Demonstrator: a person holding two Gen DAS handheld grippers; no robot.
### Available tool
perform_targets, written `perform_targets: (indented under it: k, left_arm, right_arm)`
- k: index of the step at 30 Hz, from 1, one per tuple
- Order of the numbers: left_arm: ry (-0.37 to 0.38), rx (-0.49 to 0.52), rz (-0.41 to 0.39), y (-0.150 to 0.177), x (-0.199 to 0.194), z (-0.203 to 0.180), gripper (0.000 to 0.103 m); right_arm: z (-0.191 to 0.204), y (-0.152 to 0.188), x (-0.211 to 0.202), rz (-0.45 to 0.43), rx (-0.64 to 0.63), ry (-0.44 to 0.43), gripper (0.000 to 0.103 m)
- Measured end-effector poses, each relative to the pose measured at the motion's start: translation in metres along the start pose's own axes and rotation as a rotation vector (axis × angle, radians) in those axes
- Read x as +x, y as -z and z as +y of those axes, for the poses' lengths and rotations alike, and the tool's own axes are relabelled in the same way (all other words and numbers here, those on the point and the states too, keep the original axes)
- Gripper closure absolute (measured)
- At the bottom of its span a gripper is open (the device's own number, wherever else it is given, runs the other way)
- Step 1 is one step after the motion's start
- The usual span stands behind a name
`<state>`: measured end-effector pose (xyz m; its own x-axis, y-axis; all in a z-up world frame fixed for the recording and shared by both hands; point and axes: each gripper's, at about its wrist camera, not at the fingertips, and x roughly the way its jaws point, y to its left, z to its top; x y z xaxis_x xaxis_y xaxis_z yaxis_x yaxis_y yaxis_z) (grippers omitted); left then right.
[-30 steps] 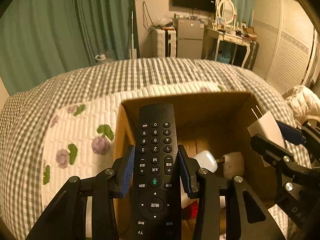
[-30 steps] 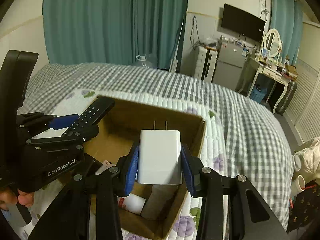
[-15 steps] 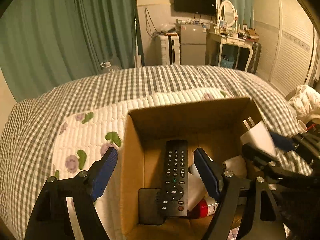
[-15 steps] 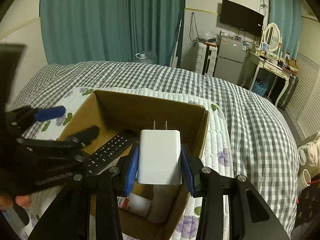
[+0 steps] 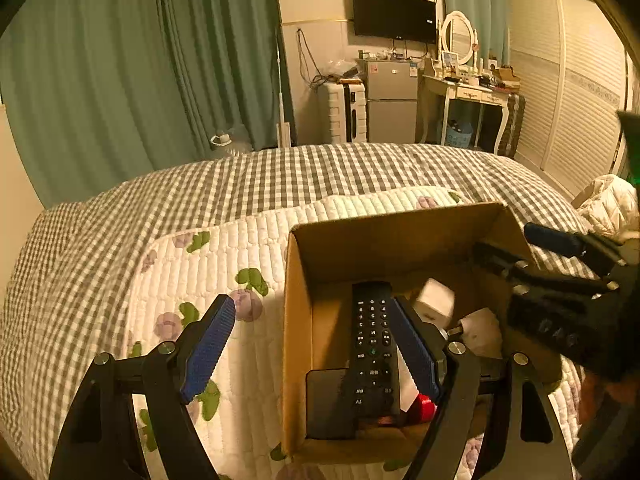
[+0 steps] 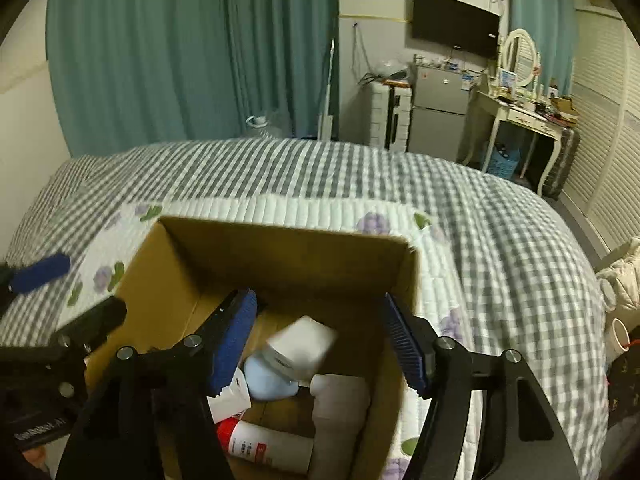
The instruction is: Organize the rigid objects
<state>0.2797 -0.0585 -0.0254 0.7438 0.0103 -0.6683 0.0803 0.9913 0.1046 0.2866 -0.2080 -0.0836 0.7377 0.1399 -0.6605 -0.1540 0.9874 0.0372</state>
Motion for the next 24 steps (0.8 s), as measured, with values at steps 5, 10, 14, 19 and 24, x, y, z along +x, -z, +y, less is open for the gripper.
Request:
perform_targets:
  k: [5,10,14,19,24]
  left_arm:
    - [0.007,-0.01,-0.064,-0.013,-0.053,0.001,0.022]
    - [0.034,-0.015,-0.168,-0.031,-0.135,-0.002,0.022]
    - [0.037,0.006,-0.214,-0.035,-0.195,-0.004,0.018]
    - [0.086,0.006,-0.269,-0.024,-0.258,0.005,0.002]
    - [0.083,0.011,-0.321,0.002,-0.283,0.013,0.0]
  right_arm:
    - [-0.004,-0.014,-0.062,-0.053,-0.025,0.02,0.038]
    - [-0.006,-0.028,-0.142,-0.074,-0.022,0.031,0.036]
    - [-0.003,-0.027,-0.212,-0.112,-0.029,0.058,0.034]
    - [0.013,-0.008,-0.292,-0.189,-0.033,0.061,0.018]
    - [0.024,0.014,-0.328,-0.282,-0.004,0.084,0.0]
